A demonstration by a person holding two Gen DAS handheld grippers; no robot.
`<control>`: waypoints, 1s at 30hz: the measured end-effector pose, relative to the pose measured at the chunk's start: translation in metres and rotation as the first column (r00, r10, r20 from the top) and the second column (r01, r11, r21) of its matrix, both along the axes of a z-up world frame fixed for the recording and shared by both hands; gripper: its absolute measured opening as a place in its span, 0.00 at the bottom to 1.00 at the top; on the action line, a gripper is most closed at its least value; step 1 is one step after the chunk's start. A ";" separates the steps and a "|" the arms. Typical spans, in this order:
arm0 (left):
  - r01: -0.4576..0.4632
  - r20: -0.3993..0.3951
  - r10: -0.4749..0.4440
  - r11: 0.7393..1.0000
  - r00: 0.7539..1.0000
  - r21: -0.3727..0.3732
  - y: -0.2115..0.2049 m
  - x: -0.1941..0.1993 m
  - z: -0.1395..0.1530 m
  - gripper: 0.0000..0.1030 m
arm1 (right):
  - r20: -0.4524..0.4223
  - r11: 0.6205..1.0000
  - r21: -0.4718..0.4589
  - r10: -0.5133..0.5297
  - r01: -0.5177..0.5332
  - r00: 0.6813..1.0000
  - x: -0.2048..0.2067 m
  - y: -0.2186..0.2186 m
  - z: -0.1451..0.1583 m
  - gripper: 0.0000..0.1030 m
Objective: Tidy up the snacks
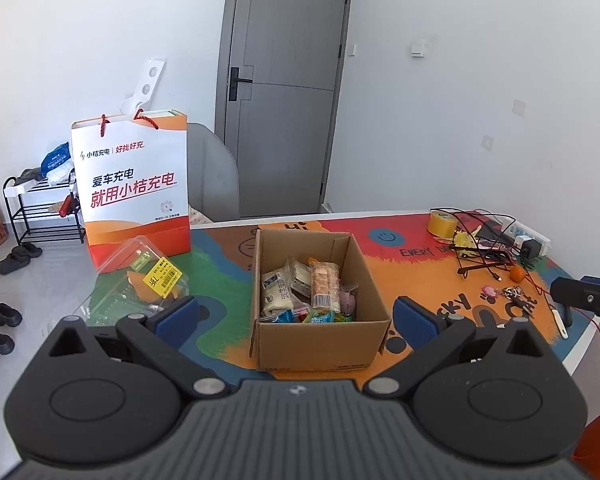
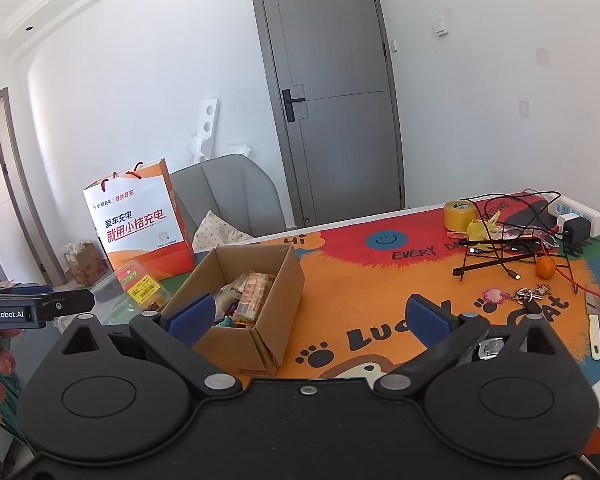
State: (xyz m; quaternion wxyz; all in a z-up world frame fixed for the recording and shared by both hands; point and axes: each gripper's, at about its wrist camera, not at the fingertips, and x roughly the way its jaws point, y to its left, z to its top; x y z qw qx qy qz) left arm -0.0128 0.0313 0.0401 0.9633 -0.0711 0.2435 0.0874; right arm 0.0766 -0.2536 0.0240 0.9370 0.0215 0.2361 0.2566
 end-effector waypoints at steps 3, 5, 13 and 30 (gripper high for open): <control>0.000 -0.003 0.000 1.000 1.000 -0.002 0.001 0.000 0.000 0.99 | -0.002 1.000 -0.003 0.000 0.000 1.000 0.000 0.000 -0.001 1.00; 0.001 -0.004 -0.001 1.000 1.000 -0.007 0.002 0.000 -0.001 0.99 | -0.006 1.000 0.002 0.006 -0.006 1.000 0.000 0.000 -0.001 1.00; 0.001 -0.007 -0.001 1.000 1.000 -0.005 0.001 0.000 -0.001 0.99 | -0.004 1.000 -0.003 0.016 -0.016 1.000 -0.003 0.003 -0.001 1.00; 0.009 -0.010 -0.009 1.000 1.000 -0.004 -0.002 -0.001 -0.002 0.99 | -0.012 1.000 -0.004 0.016 -0.016 1.000 -0.001 0.002 -0.002 1.00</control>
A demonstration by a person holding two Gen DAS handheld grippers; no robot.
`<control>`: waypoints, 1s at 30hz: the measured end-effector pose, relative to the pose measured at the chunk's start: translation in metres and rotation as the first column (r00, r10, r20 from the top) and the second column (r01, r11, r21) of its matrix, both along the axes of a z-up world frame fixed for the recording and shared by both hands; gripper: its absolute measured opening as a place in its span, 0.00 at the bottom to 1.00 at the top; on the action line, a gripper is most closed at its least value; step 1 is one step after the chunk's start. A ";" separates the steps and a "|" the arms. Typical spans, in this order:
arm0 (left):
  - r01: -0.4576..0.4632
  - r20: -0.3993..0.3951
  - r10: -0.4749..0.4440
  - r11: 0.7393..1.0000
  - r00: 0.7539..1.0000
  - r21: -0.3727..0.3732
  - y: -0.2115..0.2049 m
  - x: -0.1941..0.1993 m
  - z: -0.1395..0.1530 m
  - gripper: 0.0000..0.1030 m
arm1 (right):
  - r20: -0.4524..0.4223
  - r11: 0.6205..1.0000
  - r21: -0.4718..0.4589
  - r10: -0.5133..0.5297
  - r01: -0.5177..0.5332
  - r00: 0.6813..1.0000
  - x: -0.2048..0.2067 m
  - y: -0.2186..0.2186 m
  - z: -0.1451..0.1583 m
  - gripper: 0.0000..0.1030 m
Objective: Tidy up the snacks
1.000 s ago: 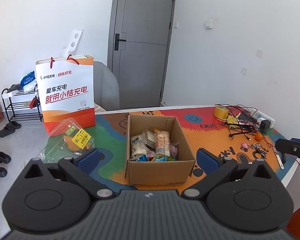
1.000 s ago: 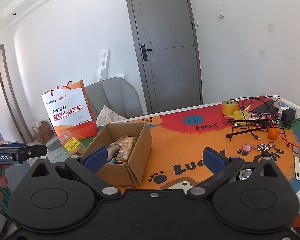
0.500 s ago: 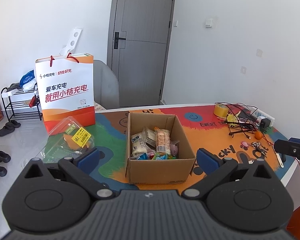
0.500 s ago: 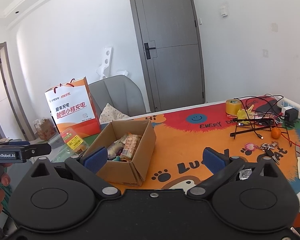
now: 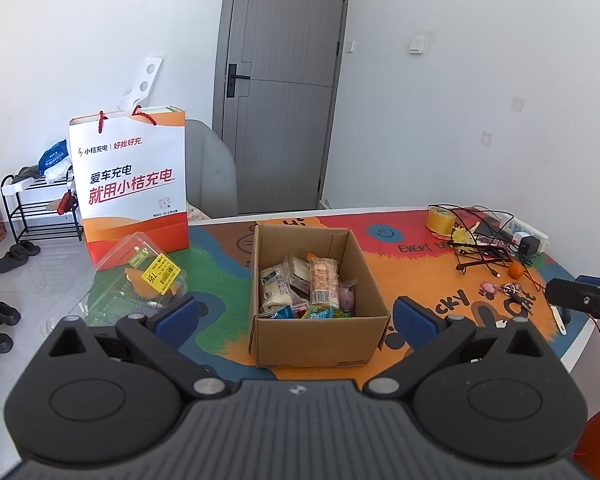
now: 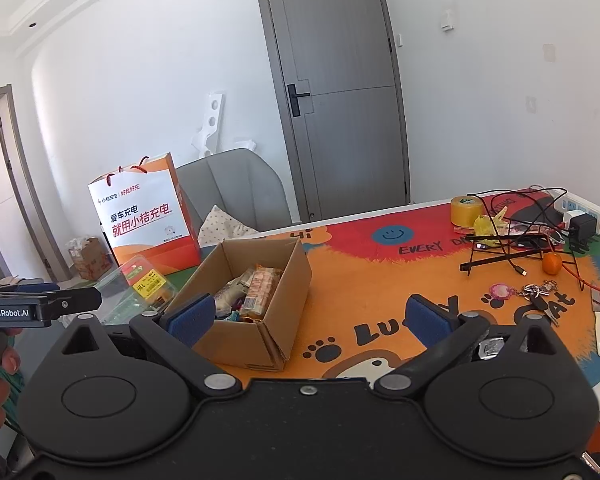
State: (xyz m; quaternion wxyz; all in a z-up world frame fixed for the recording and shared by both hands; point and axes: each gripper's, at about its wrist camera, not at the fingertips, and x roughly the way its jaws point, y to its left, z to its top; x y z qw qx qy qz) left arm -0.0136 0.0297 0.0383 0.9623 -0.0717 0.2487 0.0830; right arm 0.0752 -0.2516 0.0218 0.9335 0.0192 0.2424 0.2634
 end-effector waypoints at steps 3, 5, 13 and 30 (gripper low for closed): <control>0.003 -0.001 -0.003 1.000 1.000 0.002 -0.001 0.000 0.000 0.99 | -0.004 1.000 0.000 0.000 0.000 1.000 0.001 0.000 -0.001 1.00; 0.004 -0.002 -0.004 1.000 1.000 0.001 -0.002 0.000 0.000 0.99 | -0.003 1.000 0.000 -0.001 0.001 1.000 0.001 0.000 -0.001 1.00; 0.005 -0.006 -0.005 1.000 1.000 0.002 -0.003 0.001 -0.001 0.99 | -0.010 1.000 -0.004 -0.005 0.005 1.000 0.002 0.000 -0.002 1.00; 0.003 -0.011 -0.003 1.000 1.000 0.001 -0.004 0.003 -0.003 0.99 | -0.020 1.000 -0.007 -0.007 0.007 1.000 0.004 0.001 -0.005 1.00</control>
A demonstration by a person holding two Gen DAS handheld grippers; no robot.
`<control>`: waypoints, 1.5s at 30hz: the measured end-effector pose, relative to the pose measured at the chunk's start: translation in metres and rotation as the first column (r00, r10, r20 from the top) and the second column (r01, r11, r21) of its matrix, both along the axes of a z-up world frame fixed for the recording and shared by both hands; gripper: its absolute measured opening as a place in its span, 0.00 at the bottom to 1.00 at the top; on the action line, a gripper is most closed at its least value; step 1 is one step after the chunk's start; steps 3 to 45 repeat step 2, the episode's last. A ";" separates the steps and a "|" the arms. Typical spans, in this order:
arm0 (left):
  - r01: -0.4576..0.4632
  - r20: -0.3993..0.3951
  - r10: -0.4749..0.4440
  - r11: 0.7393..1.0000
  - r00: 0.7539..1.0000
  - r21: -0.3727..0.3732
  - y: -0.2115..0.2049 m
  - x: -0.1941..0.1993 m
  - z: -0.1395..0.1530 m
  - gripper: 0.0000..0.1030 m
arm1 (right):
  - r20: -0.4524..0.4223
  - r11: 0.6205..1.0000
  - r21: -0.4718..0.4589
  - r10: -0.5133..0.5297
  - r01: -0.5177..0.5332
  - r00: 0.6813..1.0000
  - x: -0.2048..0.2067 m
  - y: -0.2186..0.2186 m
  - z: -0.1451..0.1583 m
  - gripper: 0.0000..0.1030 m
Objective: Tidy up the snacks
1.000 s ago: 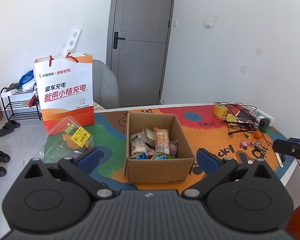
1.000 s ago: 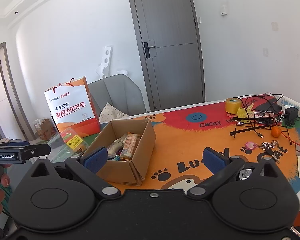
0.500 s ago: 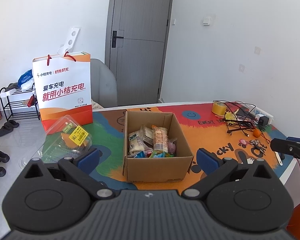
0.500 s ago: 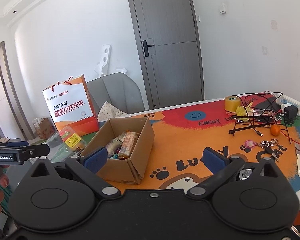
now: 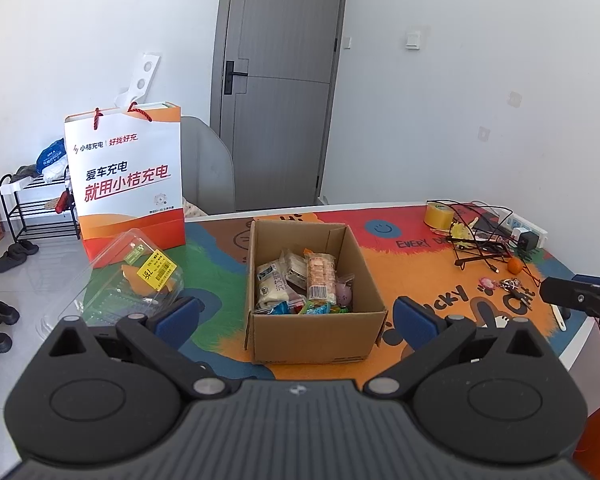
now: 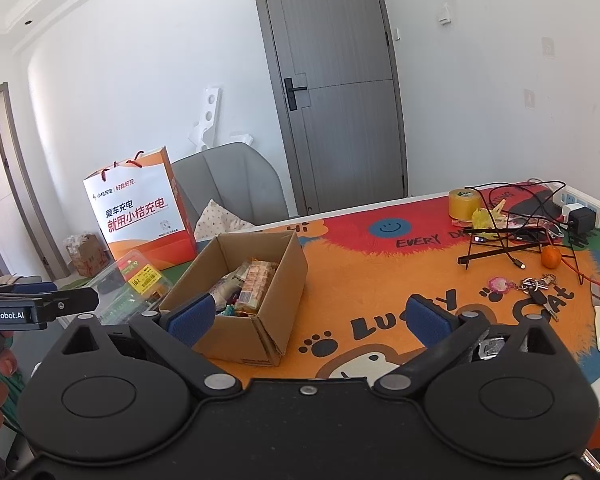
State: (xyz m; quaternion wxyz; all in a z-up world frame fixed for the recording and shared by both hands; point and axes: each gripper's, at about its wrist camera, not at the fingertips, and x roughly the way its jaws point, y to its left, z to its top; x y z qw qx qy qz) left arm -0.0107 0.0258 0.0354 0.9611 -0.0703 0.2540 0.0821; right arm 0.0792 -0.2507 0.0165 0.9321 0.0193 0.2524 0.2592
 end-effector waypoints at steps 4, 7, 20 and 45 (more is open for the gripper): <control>0.004 -0.004 -0.004 1.000 1.000 -0.001 0.000 0.001 0.000 0.99 | 0.000 1.000 0.000 0.001 -0.001 1.000 0.000 0.000 0.000 1.00; 0.004 -0.004 -0.004 1.000 1.000 -0.001 0.000 0.001 0.000 0.99 | 0.000 1.000 0.000 0.001 -0.001 1.000 0.000 0.000 0.000 1.00; 0.004 -0.004 -0.004 1.000 1.000 -0.001 0.000 0.001 0.000 0.99 | 0.000 1.000 0.000 0.001 -0.001 1.000 0.000 0.000 0.000 1.00; 0.004 -0.004 -0.004 1.000 1.000 -0.001 0.000 0.001 0.000 0.99 | 0.000 1.000 0.000 0.001 -0.001 1.000 0.000 0.000 0.000 1.00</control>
